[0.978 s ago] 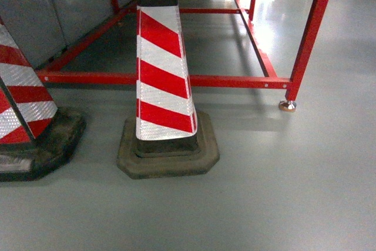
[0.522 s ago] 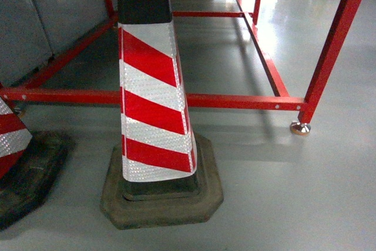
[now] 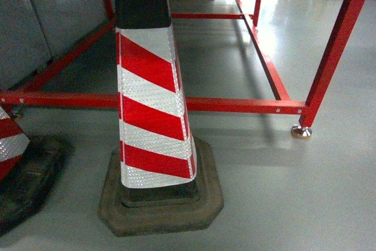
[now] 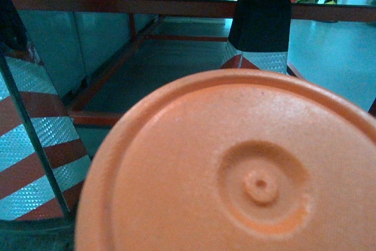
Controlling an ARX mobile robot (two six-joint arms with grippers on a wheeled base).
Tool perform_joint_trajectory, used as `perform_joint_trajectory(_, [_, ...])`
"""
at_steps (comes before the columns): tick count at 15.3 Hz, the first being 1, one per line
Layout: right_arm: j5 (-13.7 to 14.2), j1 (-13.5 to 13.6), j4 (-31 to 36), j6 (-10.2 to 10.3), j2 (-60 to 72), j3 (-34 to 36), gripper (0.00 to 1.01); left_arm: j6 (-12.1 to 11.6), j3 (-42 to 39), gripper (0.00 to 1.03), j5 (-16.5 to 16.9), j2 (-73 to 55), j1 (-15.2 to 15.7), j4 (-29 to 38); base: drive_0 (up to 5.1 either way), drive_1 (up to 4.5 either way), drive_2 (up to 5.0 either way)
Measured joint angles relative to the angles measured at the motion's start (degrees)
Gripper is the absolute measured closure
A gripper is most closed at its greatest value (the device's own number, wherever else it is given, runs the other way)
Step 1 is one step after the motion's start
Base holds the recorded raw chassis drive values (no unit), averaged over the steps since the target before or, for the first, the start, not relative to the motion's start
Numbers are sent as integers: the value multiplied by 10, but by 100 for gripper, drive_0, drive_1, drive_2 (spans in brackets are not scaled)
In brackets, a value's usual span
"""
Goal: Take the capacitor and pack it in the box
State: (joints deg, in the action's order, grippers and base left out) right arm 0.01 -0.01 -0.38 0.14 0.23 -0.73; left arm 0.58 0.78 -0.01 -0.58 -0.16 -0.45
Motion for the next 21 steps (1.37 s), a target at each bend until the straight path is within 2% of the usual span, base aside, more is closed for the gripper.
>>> perform_joint_trajectory(21, [0, 0, 1, 0, 0, 0, 3, -6, 0, 60, 0, 0, 0, 0, 0, 0, 0])
